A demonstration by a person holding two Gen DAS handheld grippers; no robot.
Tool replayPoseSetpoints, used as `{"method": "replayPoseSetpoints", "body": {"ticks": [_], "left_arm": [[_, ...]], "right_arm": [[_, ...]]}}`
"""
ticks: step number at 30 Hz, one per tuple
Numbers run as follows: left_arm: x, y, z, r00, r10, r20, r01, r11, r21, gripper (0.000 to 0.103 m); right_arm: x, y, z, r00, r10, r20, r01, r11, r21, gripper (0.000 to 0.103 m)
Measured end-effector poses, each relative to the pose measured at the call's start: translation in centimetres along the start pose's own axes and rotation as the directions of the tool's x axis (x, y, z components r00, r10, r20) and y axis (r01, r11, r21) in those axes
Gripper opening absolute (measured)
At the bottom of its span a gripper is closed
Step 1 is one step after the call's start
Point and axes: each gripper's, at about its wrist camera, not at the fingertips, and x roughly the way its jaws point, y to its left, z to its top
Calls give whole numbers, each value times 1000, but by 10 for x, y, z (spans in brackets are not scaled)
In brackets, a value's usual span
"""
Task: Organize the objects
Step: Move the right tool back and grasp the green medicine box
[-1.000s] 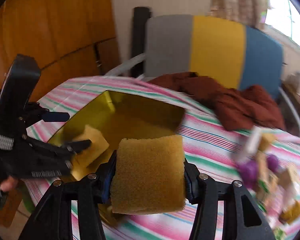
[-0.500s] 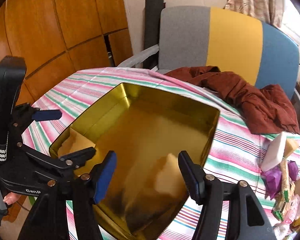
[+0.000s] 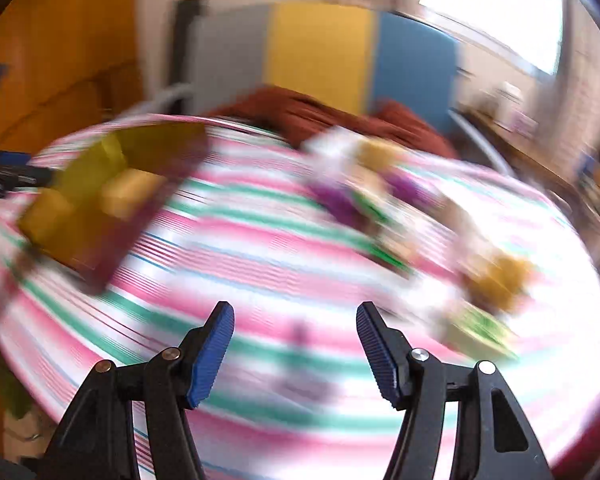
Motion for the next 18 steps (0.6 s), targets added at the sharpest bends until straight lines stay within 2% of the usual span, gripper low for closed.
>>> {"method": "replayPoseSetpoints", "body": {"ticks": [2,4,5,7,10,15,18], "left_arm": [[0,-24,5,998,-56,-14,57,998,29,101],[0,-47,9,997,-69,-19,71,995,65,101],[1,-61,11,997,-74,-21,75,993,87,101],[3,-86,14,996,-88,-28,91,988,125,101],[9,-120,19,994,-103,-46,109,980,169,101],[24,-169,25,987,-135,-84,150,966,211,101],[32,-193,25,985,-138,-104,160,956,247,101]], "right_arm": [[0,-44,-18,995,-92,-25,93,995,23,65],[3,-72,-26,983,-178,-44,177,984,-13,65],[6,-83,-28,981,-189,-50,187,982,-30,65],[9,-104,-31,981,-192,-35,189,979,-69,65],[19,-124,-26,990,-135,-30,128,980,-152,64],[35,-128,-10,997,-79,-22,70,957,-281,64],[51,-129,-2,997,-47,-61,21,931,-364,64]]}}
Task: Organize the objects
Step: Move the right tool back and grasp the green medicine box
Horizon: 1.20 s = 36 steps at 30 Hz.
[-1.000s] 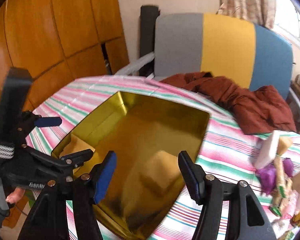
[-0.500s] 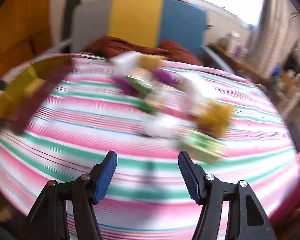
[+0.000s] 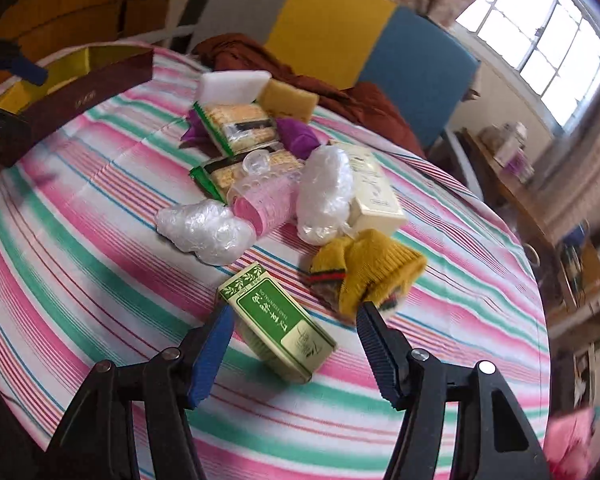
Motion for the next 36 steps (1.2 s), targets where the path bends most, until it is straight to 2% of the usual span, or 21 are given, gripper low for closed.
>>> {"method": "replayPoseSetpoints", "body": {"ticks": [4,10,15,18,20,23,27,36], "left_arm": [[9,-21,6,1000,-4,-16,5,999,41,101],[21,-48,20,1000,-6,-28,9,996,89,101],[24,-64,34,999,-42,-16,43,994,101,101],[26,-76,41,998,-69,-10,70,990,124,101],[30,-84,45,998,-55,-12,57,989,137,102],[36,-89,47,997,-73,-34,77,988,134,102],[43,-91,47,996,-75,-56,81,989,121,102],[43,-89,48,995,-86,-51,91,989,116,102]], "right_arm": [[10,-3,2,996,81,-37,-83,995,-58,65],[31,-4,6,986,141,-84,-149,983,-106,65],[31,-6,3,978,196,-76,-201,977,-74,61],[28,-5,-2,980,190,-59,-193,980,-56,53],[27,-4,-6,981,186,-54,-188,982,-33,53],[22,-7,-10,981,189,-46,-189,982,4,50],[20,-9,-14,979,199,-37,-198,980,37,49],[21,-11,-13,981,191,-21,-190,981,37,49]]}}
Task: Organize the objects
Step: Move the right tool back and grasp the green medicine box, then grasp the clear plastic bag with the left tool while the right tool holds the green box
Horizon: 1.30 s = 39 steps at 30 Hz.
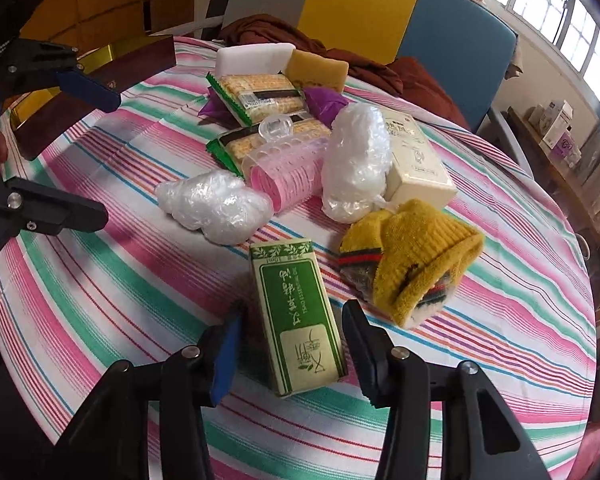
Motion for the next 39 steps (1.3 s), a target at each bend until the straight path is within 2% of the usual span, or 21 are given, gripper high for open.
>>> {"method": "replayPoseSetpoints", "body": {"ticks": [3,4,13,17,25,27,32,34,36,39], "left_arm": [[3,-1,3,1000,2,-3,-2,1000,-1,102],[3,-1,4,1000,-1,-5,1,1000,-4,102],[12,-3,12,999,-35,-21,35,999,-29,102],[19,-9,23,996,-80,-33,78,995,-55,102],[39,-18,44,998,-42,-56,36,994,-105,102],[48,-20,49,995,-55,-82,45,993,-111,101],[62,-20,48,991,-64,-116,48,990,-131,93],[66,-17,46,990,-62,-130,42,987,-154,77],[64,-15,45,993,-41,-109,23,987,-161,71],[63,-17,46,994,-25,-108,10,991,-135,68]], "right_arm": [[2,-1,1,1000,22,-2,-22,1000,22,45],[1,-1,1,1000,29,-5,-29,999,30,31],[1,1,3,1000,-1,6,1,1000,20,30],[-6,0,-5,1000,-3,8,2,999,42,30],[-19,-14,-30,1000,-16,6,15,994,106,30],[-26,-13,-35,1000,-24,14,22,993,115,30],[-36,-16,-43,999,-20,40,14,989,149,30],[-38,-16,-45,999,-25,48,17,987,159,30],[-39,-16,-45,998,-17,52,8,985,171,30],[-37,-15,-43,998,-19,61,8,984,177,31]]}}
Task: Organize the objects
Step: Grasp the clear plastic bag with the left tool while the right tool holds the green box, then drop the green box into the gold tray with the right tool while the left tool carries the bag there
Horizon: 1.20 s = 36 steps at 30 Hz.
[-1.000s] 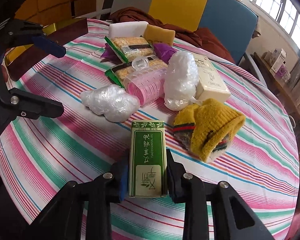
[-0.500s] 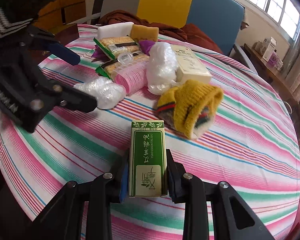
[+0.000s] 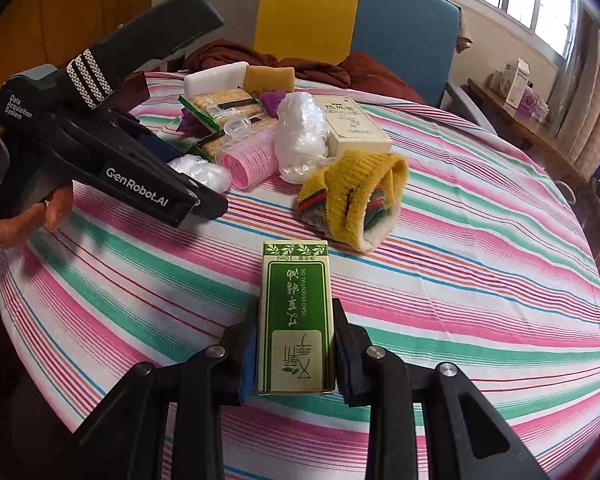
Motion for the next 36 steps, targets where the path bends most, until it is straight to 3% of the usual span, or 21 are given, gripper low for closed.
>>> {"method": "replayPoseSetpoints", "body": {"ticks": [7,15,19,23,31,36], "left_arm": [[-5,-2,-1,1000,-1,22,1,1000,16,51],[-13,8,-9,999,-1,48,0,1000,17,47],[-30,20,-22,998,-19,67,19,1000,-5,47],[-59,39,-45,993,12,116,-11,1000,-13,47],[-111,126,-100,974,128,186,-110,988,-105,48],[-128,209,-129,954,236,186,-193,955,-226,48]], "right_arm": [[-3,8,0,1000,16,21,-16,1000,16,31],[-4,17,1,1000,12,14,-12,1000,3,31],[-10,24,3,1000,8,18,-8,1000,1,31],[-21,39,13,999,10,33,-10,1000,-12,31],[-39,119,66,992,81,94,-66,986,-156,31],[-32,188,118,981,149,124,-113,961,-253,31]]}}
